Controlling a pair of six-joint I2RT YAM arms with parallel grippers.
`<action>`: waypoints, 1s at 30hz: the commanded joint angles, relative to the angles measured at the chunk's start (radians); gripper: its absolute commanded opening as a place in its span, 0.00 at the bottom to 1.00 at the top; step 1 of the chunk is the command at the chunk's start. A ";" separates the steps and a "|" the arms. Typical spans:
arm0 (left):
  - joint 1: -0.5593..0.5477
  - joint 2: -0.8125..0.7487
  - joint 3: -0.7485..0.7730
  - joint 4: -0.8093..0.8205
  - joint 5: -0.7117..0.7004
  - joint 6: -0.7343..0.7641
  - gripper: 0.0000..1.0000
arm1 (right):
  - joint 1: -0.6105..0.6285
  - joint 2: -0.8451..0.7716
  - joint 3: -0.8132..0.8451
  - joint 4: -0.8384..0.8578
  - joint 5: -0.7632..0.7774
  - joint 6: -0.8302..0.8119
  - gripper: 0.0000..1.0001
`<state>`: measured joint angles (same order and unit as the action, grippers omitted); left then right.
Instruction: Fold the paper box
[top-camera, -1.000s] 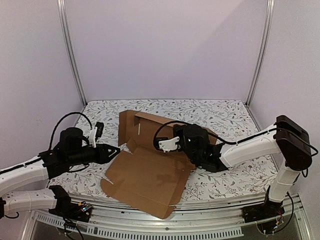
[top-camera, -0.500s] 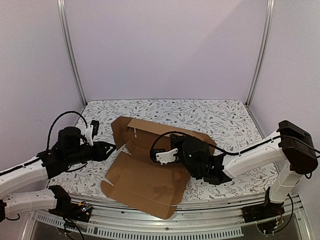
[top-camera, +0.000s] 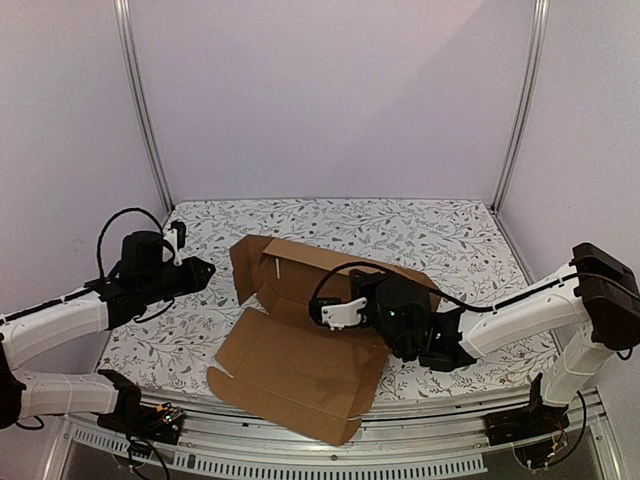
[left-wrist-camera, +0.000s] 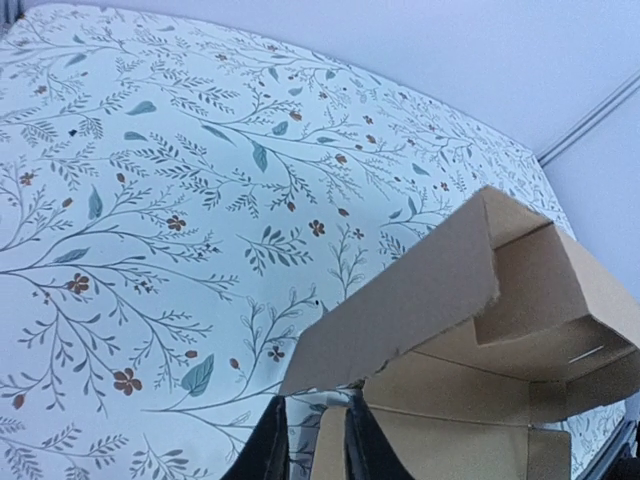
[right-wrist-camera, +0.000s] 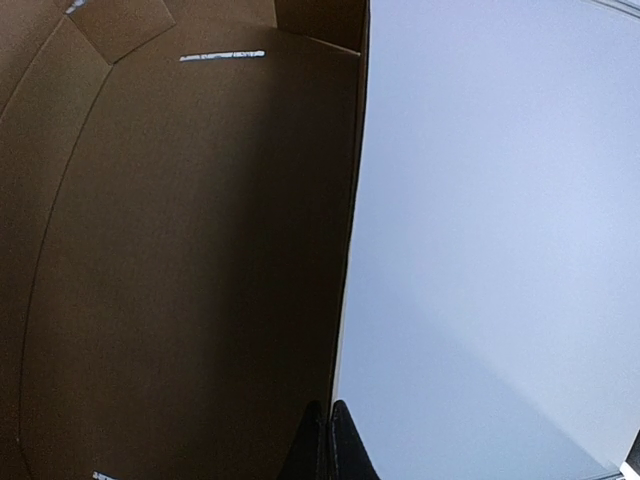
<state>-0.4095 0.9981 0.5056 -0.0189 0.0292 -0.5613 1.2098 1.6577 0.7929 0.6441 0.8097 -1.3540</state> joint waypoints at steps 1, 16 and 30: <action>0.077 0.105 0.013 0.142 0.018 0.002 0.16 | 0.004 -0.031 -0.032 -0.070 0.006 0.041 0.00; 0.168 0.650 0.236 0.556 0.559 -0.023 0.06 | 0.016 -0.060 -0.028 -0.084 0.015 0.078 0.00; 0.127 0.651 0.232 0.543 0.683 -0.042 0.06 | 0.019 -0.034 -0.007 -0.093 0.027 0.095 0.00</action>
<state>-0.2626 1.6928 0.7506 0.5526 0.6903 -0.6067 1.2194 1.6150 0.7837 0.5900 0.8276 -1.2823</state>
